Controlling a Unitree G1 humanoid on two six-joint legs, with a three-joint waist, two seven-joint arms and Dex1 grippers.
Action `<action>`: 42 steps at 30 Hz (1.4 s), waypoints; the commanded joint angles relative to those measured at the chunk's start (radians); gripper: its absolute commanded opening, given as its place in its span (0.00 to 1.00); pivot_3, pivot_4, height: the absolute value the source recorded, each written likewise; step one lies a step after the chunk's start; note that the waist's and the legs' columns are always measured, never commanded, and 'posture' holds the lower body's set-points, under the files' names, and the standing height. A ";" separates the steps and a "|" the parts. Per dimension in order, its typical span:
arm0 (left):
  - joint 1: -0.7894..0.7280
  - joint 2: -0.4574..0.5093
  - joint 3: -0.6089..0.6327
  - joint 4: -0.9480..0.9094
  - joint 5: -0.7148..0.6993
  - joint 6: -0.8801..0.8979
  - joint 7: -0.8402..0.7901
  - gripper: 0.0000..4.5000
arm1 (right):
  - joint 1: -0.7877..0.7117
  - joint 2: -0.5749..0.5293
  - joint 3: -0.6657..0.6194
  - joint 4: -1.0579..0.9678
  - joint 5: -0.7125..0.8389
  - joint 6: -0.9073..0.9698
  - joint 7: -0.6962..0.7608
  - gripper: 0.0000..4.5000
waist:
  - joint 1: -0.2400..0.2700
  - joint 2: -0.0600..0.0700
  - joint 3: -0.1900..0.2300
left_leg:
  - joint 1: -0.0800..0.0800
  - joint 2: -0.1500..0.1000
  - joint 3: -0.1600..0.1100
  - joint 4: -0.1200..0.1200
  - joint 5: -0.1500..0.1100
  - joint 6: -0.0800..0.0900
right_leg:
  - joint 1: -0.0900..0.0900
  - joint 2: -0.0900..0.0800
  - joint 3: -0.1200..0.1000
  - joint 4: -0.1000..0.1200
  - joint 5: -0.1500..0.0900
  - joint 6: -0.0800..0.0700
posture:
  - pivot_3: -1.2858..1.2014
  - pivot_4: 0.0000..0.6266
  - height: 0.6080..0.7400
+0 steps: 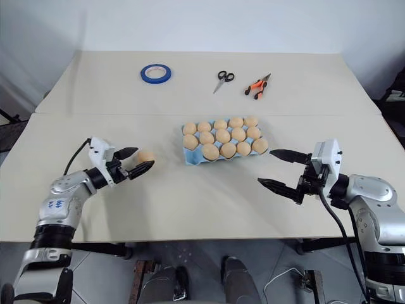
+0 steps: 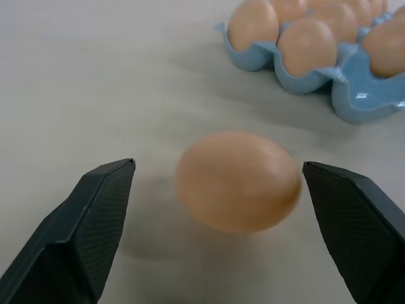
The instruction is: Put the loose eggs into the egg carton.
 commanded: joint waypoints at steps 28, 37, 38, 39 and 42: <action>-0.326 -0.206 -0.121 0.118 0.024 -0.083 -0.229 0.54 | 0.056 0.040 -0.017 -0.119 0.021 -0.013 -0.089 1.00 | 0.022 0.000 0.000 | -0.002 -0.004 0.001 0.004 0.003 0.009 | 0.001 0.002 0.002 0.001 0.002 0.003 | 0.52 0.24 1.00; -0.393 -0.227 -0.190 0.252 0.120 -0.104 -0.232 0.86 | 0.160 0.062 -0.062 -0.200 0.030 -0.015 -0.153 1.00 | 0.021 0.000 0.000 | -0.001 -0.004 0.000 0.005 0.003 0.008 | 0.001 0.002 0.001 0.002 0.002 0.003 | 0.52 0.24 1.00; -0.388 -0.226 -0.188 0.243 0.118 -0.100 -0.235 0.93 | 0.174 0.064 -0.064 -0.205 0.030 -0.018 -0.156 1.00 | 0.021 0.000 0.000 | -0.001 -0.004 0.000 0.005 0.003 0.008 | 0.001 0.002 0.001 0.002 0.002 0.003 | 0.52 0.24 1.00; -0.385 -0.226 -0.184 0.240 0.117 -0.106 -0.233 1.00 | 0.181 0.064 -0.064 -0.206 0.029 -0.020 -0.158 1.00 | 0.022 0.000 0.000 | -0.001 -0.004 0.000 0.005 0.003 0.008 | 0.001 0.002 0.001 0.002 0.002 0.003 | 0.52 0.24 1.00; -0.386 -0.229 -0.173 0.242 0.116 -0.119 -0.221 1.00 | 0.184 0.067 -0.058 -0.205 0.027 -0.023 -0.163 1.00 | 0.021 0.000 0.000 | -0.001 -0.003 0.000 0.005 0.003 0.008 | 0.001 0.003 0.001 0.002 0.002 0.003 | 0.52 0.24 1.00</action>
